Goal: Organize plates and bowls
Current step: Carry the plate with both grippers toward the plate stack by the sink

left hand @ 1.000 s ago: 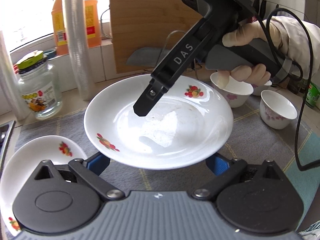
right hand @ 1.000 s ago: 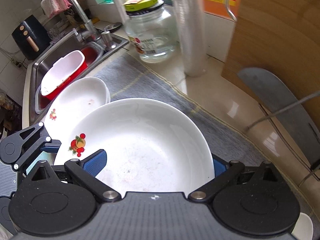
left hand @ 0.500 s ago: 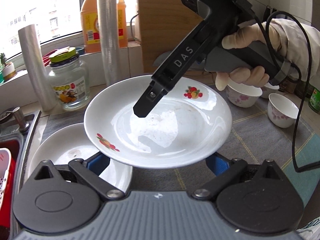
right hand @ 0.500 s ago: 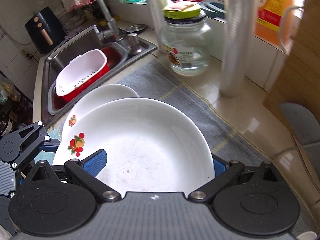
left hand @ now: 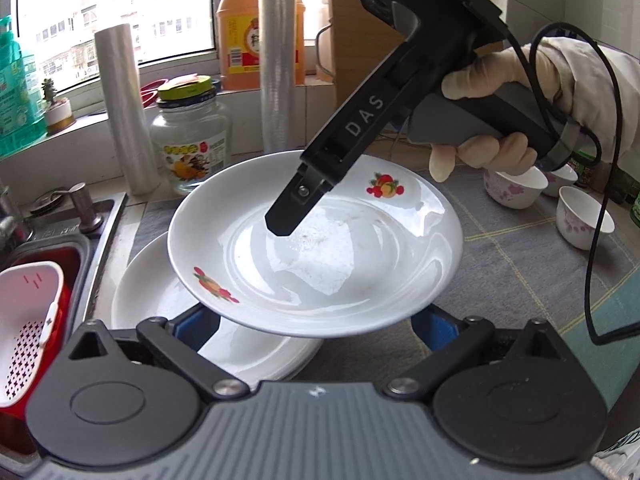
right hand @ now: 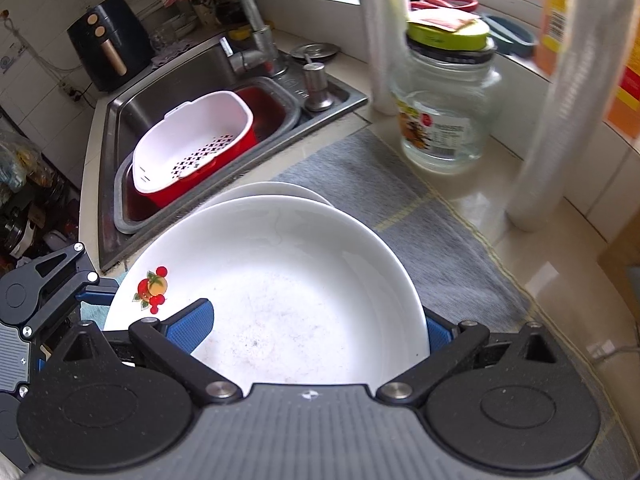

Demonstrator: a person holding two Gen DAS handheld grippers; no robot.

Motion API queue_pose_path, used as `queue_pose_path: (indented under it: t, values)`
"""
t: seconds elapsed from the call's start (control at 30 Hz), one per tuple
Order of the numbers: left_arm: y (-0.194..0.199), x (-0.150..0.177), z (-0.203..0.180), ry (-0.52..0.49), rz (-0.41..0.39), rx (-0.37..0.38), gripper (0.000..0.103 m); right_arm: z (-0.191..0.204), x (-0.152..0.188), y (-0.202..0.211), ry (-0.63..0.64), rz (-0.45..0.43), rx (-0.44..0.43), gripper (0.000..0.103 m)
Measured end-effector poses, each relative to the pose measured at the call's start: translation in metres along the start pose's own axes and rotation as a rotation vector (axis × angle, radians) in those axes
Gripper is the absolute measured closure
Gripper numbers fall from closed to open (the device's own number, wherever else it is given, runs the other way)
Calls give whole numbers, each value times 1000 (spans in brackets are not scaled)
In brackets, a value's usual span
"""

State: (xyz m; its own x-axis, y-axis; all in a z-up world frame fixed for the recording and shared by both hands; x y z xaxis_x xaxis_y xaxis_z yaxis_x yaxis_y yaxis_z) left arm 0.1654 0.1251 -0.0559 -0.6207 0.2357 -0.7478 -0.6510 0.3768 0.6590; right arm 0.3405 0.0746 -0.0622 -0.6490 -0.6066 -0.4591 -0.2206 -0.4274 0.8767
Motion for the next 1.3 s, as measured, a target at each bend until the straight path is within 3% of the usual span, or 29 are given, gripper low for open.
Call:
queue_pose_path:
  t: [0.5, 1.3]
  values:
    - [12, 30, 34, 36, 23, -24, 2, 32, -16, -34, 18, 34, -32, 0]
    - [2, 37, 50, 69, 80, -35, 2, 38, -20, -61, 37, 66, -41, 0]
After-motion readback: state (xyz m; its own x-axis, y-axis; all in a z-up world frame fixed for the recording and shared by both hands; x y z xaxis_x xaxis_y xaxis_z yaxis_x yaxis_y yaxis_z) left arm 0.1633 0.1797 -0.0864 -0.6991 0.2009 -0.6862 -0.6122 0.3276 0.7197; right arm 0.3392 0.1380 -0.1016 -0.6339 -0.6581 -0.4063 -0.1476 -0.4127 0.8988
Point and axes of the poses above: each gripper's, at about its wrist camera, not at the fingertips, and y roughly against the way its jaws point, z to its left, x to its underside, the point moved 7 cm from there along -y, roughly the way its jaws point, and after that the axes turned 7 degrees about x, right-handed, at the moved point
